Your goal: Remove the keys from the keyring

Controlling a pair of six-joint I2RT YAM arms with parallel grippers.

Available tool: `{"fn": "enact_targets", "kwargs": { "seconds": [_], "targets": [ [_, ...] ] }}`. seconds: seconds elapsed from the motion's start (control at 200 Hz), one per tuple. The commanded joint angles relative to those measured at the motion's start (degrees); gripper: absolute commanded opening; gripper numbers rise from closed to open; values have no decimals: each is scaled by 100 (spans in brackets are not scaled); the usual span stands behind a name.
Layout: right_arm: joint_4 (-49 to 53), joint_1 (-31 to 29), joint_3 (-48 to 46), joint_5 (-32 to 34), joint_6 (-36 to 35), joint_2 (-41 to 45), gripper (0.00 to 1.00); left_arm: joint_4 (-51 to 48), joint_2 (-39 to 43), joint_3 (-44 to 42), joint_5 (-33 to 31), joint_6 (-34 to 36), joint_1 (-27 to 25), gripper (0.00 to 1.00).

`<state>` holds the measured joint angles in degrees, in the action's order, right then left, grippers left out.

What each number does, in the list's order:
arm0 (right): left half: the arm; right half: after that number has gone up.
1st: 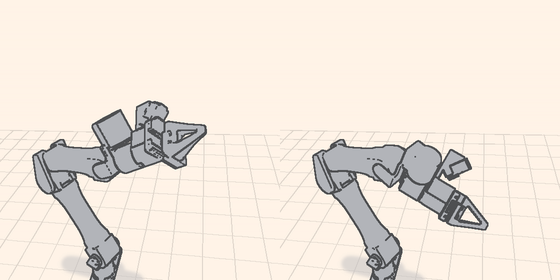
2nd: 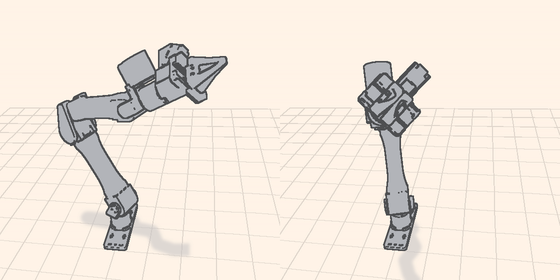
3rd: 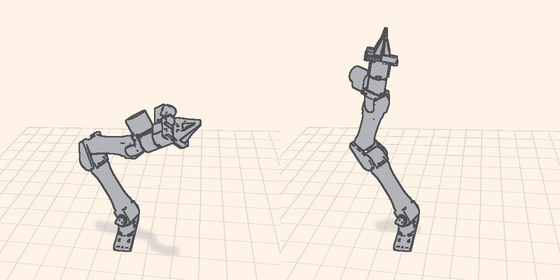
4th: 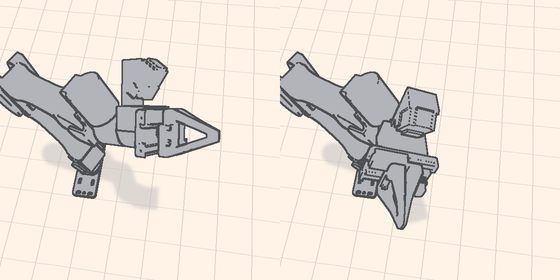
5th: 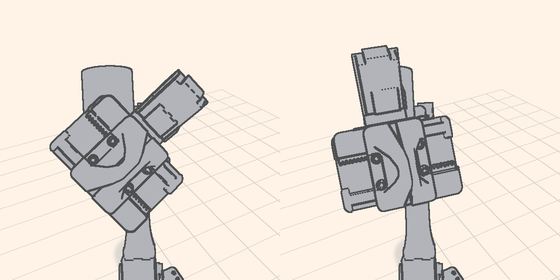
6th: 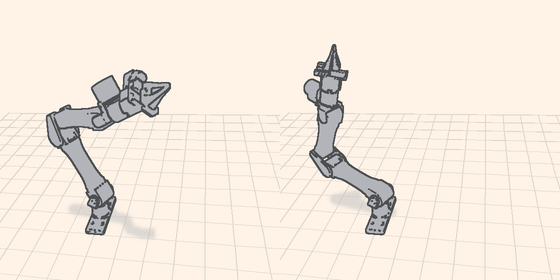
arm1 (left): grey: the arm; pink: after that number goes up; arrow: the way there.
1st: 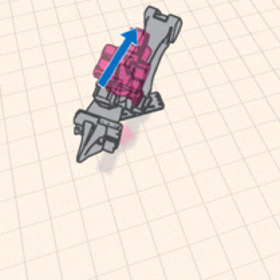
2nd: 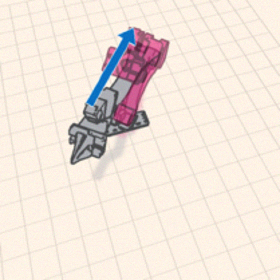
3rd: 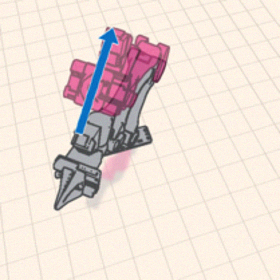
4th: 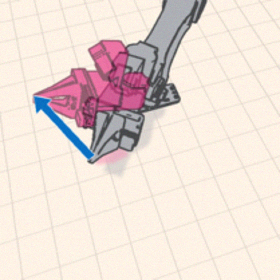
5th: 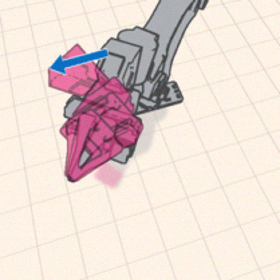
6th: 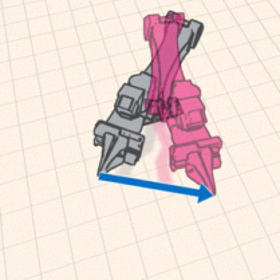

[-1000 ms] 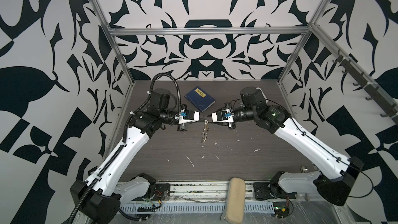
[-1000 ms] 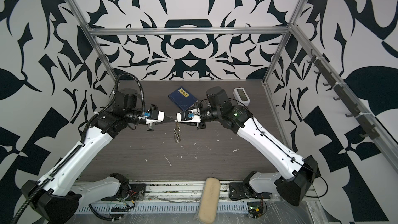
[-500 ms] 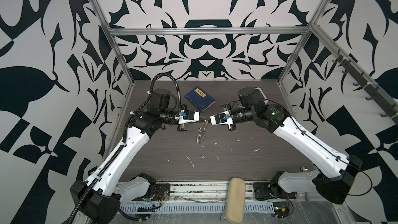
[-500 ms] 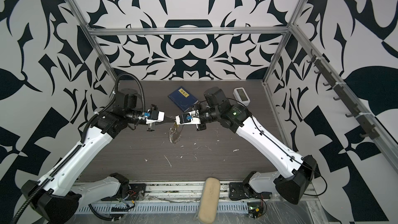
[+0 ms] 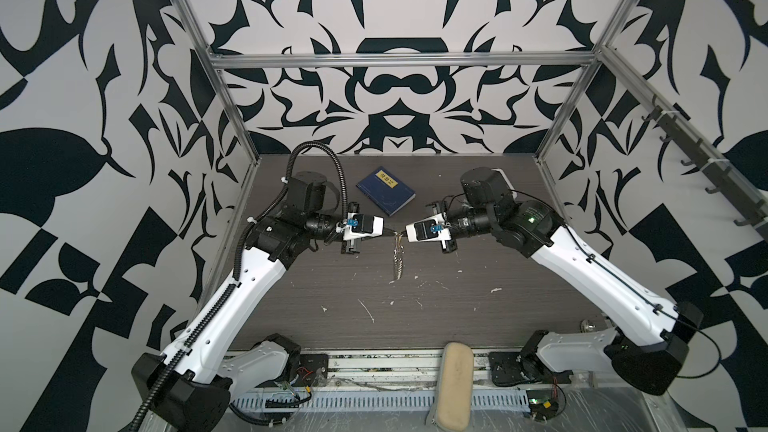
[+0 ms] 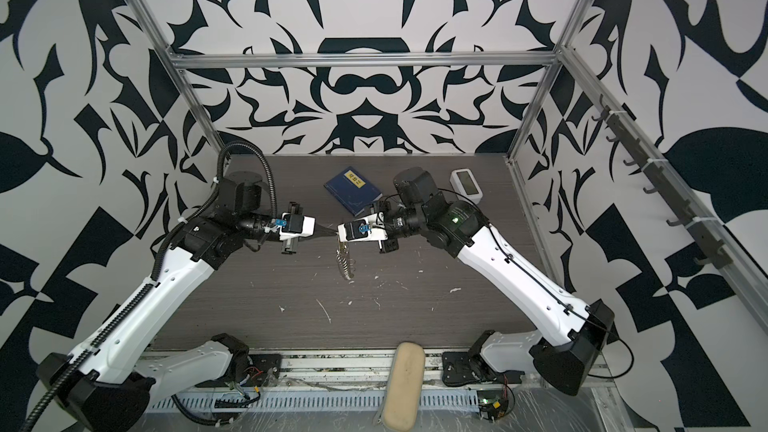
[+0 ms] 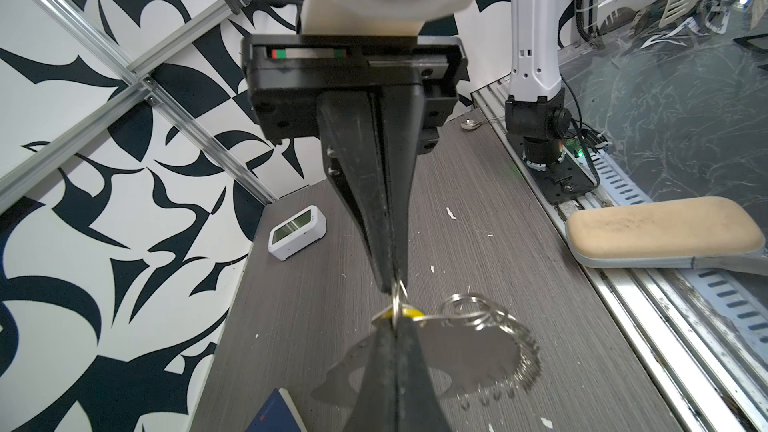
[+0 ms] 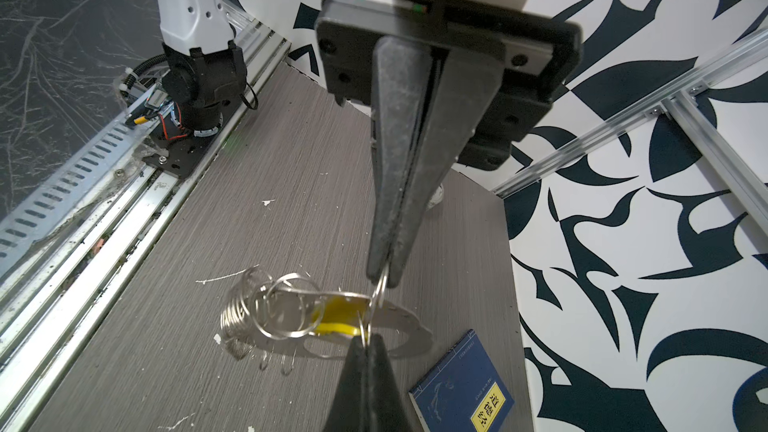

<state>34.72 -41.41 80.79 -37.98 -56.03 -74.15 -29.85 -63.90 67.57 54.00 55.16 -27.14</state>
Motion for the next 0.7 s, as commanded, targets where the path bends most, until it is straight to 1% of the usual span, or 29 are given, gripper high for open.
{"fn": "enact_targets", "kwargs": {
  "seconds": [0.0, 0.215, 0.365, 0.44, 0.62, 0.695],
  "targets": [
    [-54, 53, 309, -105, 161, 243, 0, -164, 145, -47, 9, 133, 17, 0],
    [-139, 219, 363, -839, 541, 342, 0, 167, 311, -268, -50, 123, 18, 0],
    [-261, 365, 353, -1376, 910, 362, 0, 788, 507, -541, -113, 23, 24, 0],
    [-271, 386, 371, -1423, 1001, 332, 0, 961, 546, -596, -127, -37, 22, 0],
    [-586, 414, 296, -1423, 1302, 364, 0, 715, 467, -456, -238, 31, 24, 0],
    [-677, 412, 266, -1366, 1344, 391, 0, 708, 451, -416, -405, -172, 19, 0]
  ]
}}
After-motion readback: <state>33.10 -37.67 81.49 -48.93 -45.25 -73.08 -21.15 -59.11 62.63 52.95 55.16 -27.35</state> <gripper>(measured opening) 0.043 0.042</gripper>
